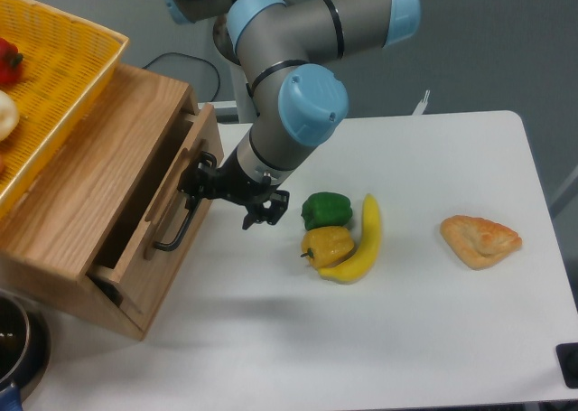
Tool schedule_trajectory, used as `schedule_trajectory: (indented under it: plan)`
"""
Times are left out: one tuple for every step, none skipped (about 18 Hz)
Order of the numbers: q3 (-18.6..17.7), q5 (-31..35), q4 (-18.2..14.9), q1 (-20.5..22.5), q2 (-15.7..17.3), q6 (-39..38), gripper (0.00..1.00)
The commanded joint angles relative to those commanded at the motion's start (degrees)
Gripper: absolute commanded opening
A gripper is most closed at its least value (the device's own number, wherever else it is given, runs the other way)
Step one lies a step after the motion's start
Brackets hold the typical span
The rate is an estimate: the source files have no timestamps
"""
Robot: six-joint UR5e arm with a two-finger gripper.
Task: Slide the top drawer open
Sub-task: 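Pull the handle outward, sliding the drawer out of the cabinet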
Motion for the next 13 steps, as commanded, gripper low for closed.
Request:
schedule_trajectory:
  plan:
    - [0.0, 0.0, 0.3, 0.0, -0.1, 0.0, 1.0]
    - [0.0, 0.0, 0.4, 0.2, -0.1, 0.0, 1.0]
    - [0.0, 0.0, 0.4, 0.4, -0.1, 0.0, 1.0]
    - [0.0, 0.0, 0.5, 0.5, -0.2, 0.0, 1.0]
    - [0.0, 0.0, 0.5, 0.6, -0.2, 0.0, 1.0]
    - [0.0, 0.1, 0.6, 0.6, -0.2, 0.0, 1.0]
    - [0.0, 0.1, 0.6, 0.7, -0.2, 0.1, 1.0]
    - [0.0, 0.1, 0.6, 0.8, -0.3, 0.1, 1.0]
    - [0.0, 0.1, 0.6, 1.1, -0.3, 0.1, 1.0]
    - [0.0, 0.1, 0.7, 1.4, -0.3, 0.1, 1.0]
    - [0.0, 0.1, 0.7, 1.5, -0.3, 0.1, 1.0]
    - [0.0, 0.1, 0.8, 1.6, -0.4, 0.1, 1.0]
    - [0.0, 0.1, 0.8, 1.6, -0.4, 0.1, 1.0]
